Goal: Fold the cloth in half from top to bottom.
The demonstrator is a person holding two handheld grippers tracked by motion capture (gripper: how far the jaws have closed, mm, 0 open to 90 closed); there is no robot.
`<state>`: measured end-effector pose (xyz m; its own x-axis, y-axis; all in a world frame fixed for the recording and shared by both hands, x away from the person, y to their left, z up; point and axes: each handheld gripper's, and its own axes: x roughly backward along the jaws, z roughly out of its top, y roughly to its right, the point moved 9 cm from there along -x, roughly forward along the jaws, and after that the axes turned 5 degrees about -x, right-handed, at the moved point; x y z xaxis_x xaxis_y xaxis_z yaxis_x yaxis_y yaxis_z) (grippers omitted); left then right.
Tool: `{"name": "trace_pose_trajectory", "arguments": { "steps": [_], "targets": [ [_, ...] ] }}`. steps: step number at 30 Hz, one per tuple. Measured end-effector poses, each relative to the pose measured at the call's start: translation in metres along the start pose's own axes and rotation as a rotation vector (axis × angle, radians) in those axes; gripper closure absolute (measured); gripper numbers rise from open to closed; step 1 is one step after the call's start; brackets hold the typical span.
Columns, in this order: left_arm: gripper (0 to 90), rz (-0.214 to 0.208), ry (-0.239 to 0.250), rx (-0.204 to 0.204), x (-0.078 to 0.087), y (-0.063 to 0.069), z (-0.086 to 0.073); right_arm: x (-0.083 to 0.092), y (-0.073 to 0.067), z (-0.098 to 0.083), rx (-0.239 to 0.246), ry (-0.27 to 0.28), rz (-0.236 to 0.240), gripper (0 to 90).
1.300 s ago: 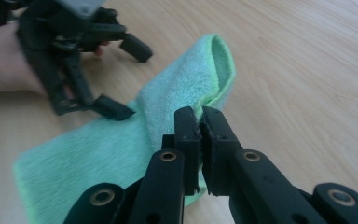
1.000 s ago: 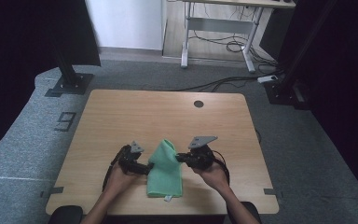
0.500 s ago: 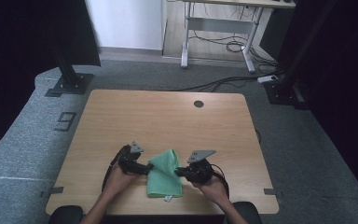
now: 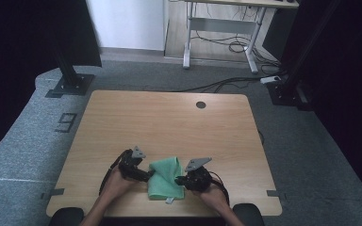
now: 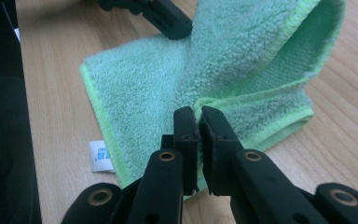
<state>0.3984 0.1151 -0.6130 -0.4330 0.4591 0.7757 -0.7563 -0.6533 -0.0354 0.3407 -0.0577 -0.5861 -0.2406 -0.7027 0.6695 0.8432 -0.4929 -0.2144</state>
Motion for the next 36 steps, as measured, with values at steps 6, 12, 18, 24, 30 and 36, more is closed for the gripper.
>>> {"name": "trace_pose_trajectory", "arguments": {
  "steps": [6,12,18,24,30,36],
  "targets": [
    [8.6,-0.007,0.002,-0.020,0.004,0.002,0.002,0.001,0.003,-0.006,-0.035,0.007,0.009,81.7],
    [15.0,-0.062,0.050,-0.014,0.023,0.005,0.016,0.005,0.005,-0.010,-0.054,0.013,0.014,80.1],
    [29.9,-0.119,0.085,-0.050,0.031,0.016,0.045,0.003,0.007,-0.010,-0.065,0.008,0.011,79.1],
    [37.8,-0.165,0.093,-0.100,0.028,0.028,0.085,0.002,0.009,-0.013,-0.097,0.011,0.015,78.6],
    [42.8,-0.213,0.057,-0.111,0.015,0.042,0.109,0.001,0.010,-0.014,-0.104,0.014,0.016,77.7],
    [50.0,-0.231,0.005,-0.117,0.000,0.051,0.116,0.000,0.011,-0.015,-0.120,0.014,0.021,77.1]
  ]
}}
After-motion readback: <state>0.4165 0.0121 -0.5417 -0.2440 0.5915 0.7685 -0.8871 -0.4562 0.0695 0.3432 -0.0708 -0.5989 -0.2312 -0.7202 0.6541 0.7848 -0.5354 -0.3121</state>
